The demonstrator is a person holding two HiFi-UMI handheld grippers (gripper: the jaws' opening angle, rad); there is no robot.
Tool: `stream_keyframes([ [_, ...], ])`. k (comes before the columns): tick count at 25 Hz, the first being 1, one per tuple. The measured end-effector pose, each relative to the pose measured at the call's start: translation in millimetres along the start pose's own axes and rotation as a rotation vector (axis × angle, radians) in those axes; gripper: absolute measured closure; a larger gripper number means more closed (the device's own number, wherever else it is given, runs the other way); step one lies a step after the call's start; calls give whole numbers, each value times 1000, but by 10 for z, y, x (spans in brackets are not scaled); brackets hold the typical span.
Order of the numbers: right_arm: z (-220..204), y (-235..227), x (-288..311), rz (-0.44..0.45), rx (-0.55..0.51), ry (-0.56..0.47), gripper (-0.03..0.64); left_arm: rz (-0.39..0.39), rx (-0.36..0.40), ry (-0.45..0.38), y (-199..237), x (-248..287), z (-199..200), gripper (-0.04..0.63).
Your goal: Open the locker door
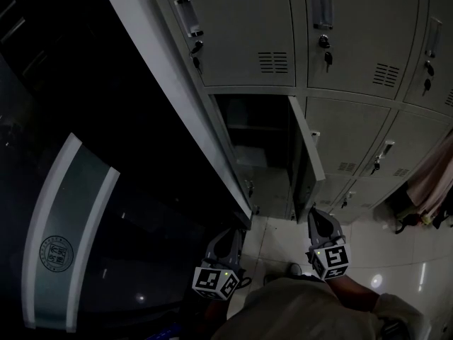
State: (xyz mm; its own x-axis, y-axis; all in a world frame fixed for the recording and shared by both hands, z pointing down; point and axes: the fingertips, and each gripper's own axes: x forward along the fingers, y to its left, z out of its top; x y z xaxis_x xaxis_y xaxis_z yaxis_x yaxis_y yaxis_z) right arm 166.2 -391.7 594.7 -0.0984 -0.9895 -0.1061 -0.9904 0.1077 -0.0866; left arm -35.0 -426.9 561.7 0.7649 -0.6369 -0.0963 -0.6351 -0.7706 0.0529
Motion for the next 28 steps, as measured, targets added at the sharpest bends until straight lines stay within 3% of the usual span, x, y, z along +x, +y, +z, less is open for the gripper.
stream_keyframes([
  [4, 163, 32, -48, 21, -3, -33, 615, 30, 48, -12, -10, 5, 54, 595],
  [8, 201, 102, -87, 32, 13, 1, 615, -2, 39, -10, -2, -20, 29, 595],
  [12, 220, 113, -108, 35, -11, -52, 615, -7, 21, -3, 17, -93, -26, 583],
  [17, 154, 200, -161, 23, -20, -35, 615, -25, 6, 14, 48, -176, -134, 581],
  [21, 39, 307, -216, 2, 19, 35, 615, -48, 5, 22, 103, -246, -217, 581],
  [25, -18, 354, -241, -23, 32, -24, 615, -65, -7, 37, 141, -299, -298, 581],
  [28, -70, 446, -299, -16, 55, 11, 615, -77, 8, 37, 125, -333, -301, 581],
])
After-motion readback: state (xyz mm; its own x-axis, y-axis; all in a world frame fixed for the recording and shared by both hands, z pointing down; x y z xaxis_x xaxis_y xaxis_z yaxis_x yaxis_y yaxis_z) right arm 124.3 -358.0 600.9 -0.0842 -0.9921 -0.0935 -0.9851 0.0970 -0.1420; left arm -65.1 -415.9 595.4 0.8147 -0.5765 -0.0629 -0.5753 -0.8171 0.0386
